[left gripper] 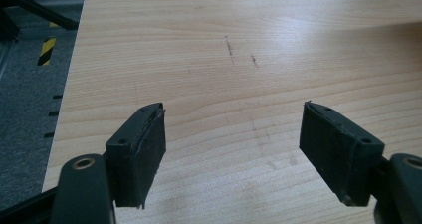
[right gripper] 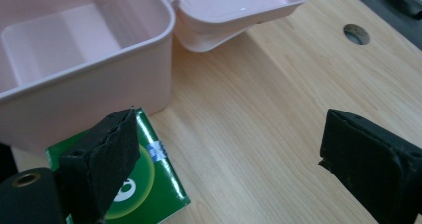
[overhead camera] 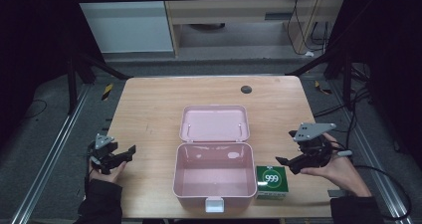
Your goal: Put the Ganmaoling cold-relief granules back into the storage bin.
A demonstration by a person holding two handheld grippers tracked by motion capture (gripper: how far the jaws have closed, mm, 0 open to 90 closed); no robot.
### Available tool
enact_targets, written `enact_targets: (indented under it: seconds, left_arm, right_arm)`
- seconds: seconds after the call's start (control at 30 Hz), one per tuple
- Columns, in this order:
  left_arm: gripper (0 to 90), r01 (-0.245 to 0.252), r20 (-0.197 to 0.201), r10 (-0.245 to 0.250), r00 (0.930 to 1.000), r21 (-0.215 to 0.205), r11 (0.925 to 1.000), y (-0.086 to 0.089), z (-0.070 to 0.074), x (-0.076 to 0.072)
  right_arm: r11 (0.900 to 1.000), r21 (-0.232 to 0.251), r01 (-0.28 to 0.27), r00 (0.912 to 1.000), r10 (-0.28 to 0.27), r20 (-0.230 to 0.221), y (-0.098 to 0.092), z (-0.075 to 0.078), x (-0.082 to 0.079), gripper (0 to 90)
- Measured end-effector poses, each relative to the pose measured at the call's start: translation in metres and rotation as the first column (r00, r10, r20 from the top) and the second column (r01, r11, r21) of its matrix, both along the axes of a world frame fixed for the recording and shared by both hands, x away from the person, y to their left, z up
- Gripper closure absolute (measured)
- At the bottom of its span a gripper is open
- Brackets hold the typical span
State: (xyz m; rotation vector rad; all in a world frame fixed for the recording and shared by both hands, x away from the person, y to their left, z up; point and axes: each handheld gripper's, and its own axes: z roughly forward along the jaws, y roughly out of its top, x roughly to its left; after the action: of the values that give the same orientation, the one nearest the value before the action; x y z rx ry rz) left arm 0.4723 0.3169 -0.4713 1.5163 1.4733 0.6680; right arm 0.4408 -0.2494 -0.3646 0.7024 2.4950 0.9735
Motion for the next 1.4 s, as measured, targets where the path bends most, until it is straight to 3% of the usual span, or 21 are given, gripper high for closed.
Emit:
enact_targets:
  seconds: [0.2,0.47,0.67,0.87,1.03,1.2,1.4]
  left_arm:
    - [25.4,0.006,-0.005,-0.006,1.0000,0.007,1.0000,-0.001,-0.001,0.000]
    - [25.4,0.012,-0.013,-0.012,0.9999,0.020,0.9997,-0.002,-0.002,0.000]
    - [25.4,0.014,-0.016,-0.013,0.9998,0.022,0.9997,-0.002,-0.002,0.001]
    - [25.3,0.014,-0.017,-0.014,0.9998,0.023,0.9996,-0.002,-0.002,0.001]
    - [25.3,0.014,-0.017,-0.014,0.9998,0.023,0.9996,-0.002,-0.002,0.001]
    - [25.3,0.015,-0.017,-0.014,0.9997,0.024,0.9996,-0.002,-0.002,0.001]
    - [25.4,0.017,-0.019,-0.016,0.9997,0.026,0.9995,-0.002,-0.002,0.001]
  right_arm:
    - [0.996,-0.052,-0.078,0.9963,0.076,-0.041,0.008,0.001,-0.004,8.7]
    - [0.978,-0.131,-0.164,0.9832,0.151,-0.103,0.019,-0.006,-0.007,7.6]
    - [0.965,-0.167,-0.203,0.9740,0.181,-0.136,0.024,-0.009,-0.008,7.0]
    - [0.943,-0.211,-0.257,0.9588,0.221,-0.178,0.032,-0.017,-0.008,4.2]
    - [0.935,-0.225,-0.275,0.9515,0.231,-0.203,0.035,-0.022,-0.009,3.8]
    - [0.916,-0.255,-0.311,0.9385,0.253,-0.235,0.041,-0.032,-0.010,2.2]
    - [0.908,-0.262,-0.327,0.9322,0.265,-0.247,0.044,-0.041,-0.010,1.6]
